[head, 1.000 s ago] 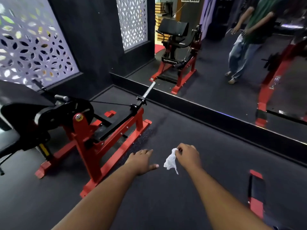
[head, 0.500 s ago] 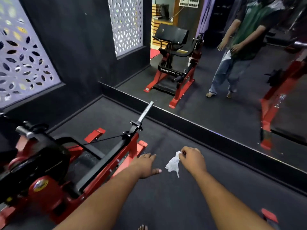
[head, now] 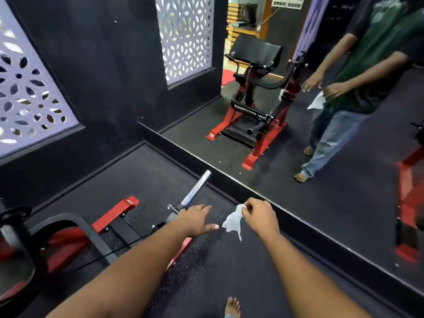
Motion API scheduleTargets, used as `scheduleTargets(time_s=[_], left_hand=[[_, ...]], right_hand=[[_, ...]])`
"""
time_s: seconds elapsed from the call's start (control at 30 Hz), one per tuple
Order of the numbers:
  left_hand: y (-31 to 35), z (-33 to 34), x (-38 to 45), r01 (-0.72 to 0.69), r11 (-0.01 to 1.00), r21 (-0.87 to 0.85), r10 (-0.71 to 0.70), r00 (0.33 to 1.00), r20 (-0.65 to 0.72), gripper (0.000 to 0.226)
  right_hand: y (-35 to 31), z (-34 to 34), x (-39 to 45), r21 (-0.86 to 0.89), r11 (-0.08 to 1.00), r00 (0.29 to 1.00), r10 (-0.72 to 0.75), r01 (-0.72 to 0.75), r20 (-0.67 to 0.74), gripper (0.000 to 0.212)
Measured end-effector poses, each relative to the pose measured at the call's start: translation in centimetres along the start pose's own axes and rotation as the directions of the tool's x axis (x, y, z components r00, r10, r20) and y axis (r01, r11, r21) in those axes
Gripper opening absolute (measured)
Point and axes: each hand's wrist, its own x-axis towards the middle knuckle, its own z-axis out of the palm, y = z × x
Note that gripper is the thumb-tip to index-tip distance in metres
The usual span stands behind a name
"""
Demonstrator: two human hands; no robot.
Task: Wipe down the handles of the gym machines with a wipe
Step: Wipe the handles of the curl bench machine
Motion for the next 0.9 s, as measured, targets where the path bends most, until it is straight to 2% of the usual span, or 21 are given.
scheduleTargets(time_s=[0.23,0.43,0.6,0.73,0.9], left_hand=[[-1.3,-5.6,10.5,0.08,0.995,-0.062,-0.082,0.996,-0.025,0.094],[-5.8,-9.1,21.9,0.164,0.975,-0.153,-0.167,0.986,-0.008,0.093],[-9.6,-13.6,29.8,0.218,0.949,-0.228,-0.218,0.976,0.027,0.093],[-12.5,-17.6,35.4,0.235,0.948,-0.215,-0.231,0.972,0.044,0.096],[-15.7,-21.2,41.5,0.298,0.912,-0.283,-0.294,0.954,0.057,0.097]], right_hand=[[-0.2,-2.4,16.4,-0.046,0.993,0.992,-0.109,0.112,0.064,0.016],[-1.5,-0.3,30.3,-0.148,0.96,0.967,-0.218,0.236,0.129,0.016],[-3.6,1.3,41.2,-0.22,0.931,0.949,-0.25,0.29,0.192,0.016],[-6.0,1.2,48.7,-0.211,0.916,0.931,-0.295,0.34,0.216,0.015],[-8.7,2.8,57.2,-0.201,0.869,0.874,-0.387,0.452,0.293,0.015]])
